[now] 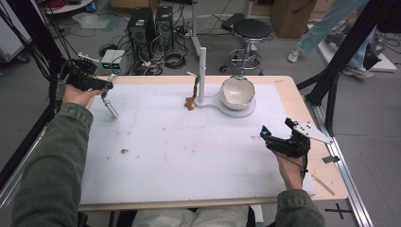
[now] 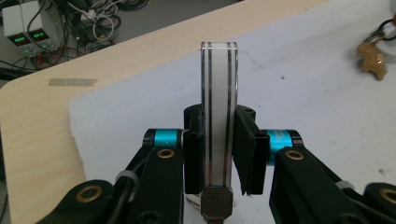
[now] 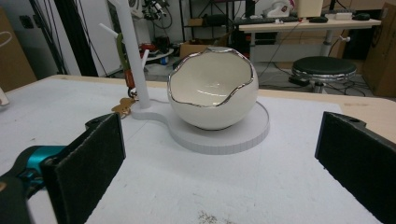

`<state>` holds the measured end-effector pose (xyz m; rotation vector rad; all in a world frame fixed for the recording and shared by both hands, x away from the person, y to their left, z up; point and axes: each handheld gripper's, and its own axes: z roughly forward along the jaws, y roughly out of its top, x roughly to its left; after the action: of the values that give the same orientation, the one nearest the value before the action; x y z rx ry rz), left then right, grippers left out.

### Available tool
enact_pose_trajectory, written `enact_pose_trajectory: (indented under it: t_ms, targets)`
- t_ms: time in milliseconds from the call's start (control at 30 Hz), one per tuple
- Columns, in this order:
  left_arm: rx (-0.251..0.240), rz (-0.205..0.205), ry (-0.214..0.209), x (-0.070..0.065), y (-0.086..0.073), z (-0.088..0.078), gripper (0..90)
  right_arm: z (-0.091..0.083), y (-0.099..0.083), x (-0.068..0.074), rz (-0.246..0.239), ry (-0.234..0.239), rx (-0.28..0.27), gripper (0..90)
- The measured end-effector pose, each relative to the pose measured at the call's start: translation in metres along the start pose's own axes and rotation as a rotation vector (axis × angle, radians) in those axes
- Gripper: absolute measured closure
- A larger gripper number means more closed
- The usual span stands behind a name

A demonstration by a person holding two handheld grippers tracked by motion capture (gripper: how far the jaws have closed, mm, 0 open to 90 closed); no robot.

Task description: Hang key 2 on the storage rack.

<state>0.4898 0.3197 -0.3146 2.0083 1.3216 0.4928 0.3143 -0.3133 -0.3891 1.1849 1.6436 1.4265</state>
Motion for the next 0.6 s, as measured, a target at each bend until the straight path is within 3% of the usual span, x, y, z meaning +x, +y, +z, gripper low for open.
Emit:
enact_pose_trajectory:
  t_ms: [367, 467, 600]
  targets:
    - [-0.061, 0.051, -0.035, -0.022, 0.016, -0.022, 74.6, 0.000, 0.000, 0.000, 0.001, 0.003, 0.000, 0.5]
    - [-0.100, 0.027, -0.064, -0.025, 0.019, -0.027, 74.6, 0.000, 0.000, 0.000, 0.001, 0.004, -0.002, 0.5]
    - [-0.104, 0.028, -0.064, -0.027, 0.019, -0.030, 74.6, 0.000, 0.000, 0.001, 0.000, 0.006, -0.002, 0.5]
